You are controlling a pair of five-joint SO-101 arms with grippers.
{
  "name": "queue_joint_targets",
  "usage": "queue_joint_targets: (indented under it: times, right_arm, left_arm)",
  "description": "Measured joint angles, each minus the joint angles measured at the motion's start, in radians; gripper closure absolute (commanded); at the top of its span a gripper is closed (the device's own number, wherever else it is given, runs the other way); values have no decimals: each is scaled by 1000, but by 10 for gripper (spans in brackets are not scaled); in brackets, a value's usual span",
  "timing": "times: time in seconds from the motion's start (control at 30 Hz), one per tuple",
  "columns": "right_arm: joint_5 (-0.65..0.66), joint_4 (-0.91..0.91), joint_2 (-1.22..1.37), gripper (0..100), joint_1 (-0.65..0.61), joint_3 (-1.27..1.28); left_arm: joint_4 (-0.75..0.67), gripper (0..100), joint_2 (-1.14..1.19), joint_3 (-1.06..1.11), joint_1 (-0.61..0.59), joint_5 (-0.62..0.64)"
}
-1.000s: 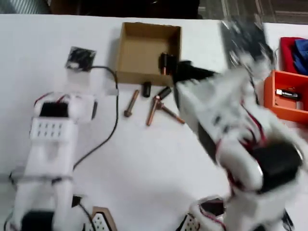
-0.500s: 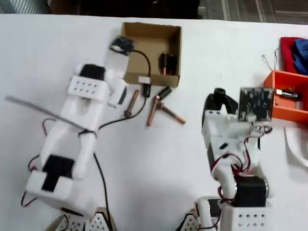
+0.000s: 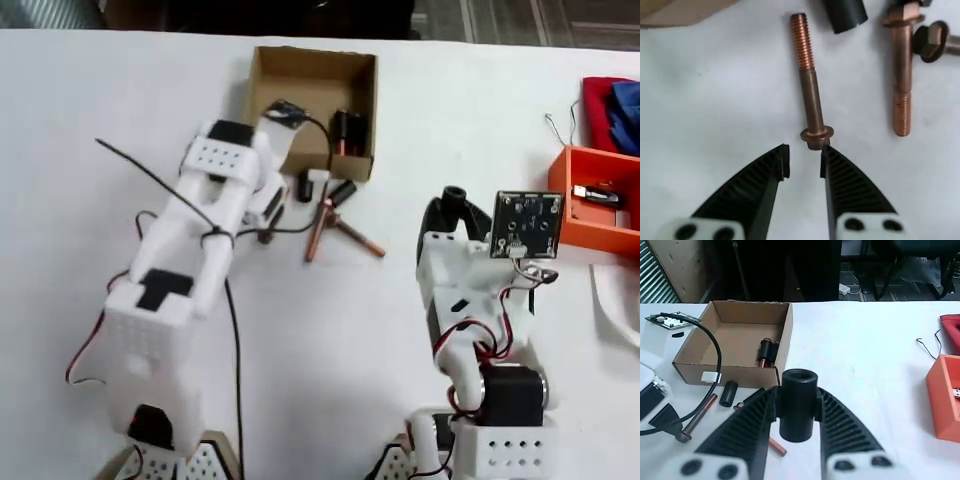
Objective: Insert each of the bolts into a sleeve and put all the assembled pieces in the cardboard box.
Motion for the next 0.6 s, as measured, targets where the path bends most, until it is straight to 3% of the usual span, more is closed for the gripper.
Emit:
queue_joint_targets:
  times: [0.23,0.6]
  right_arm:
    - [0,17,0,975,0,0]
    - [0,17,0,975,0,0]
  left_arm:
    - [60,835,112,-173,3,15]
    - [95,834,199,-256,29,15]
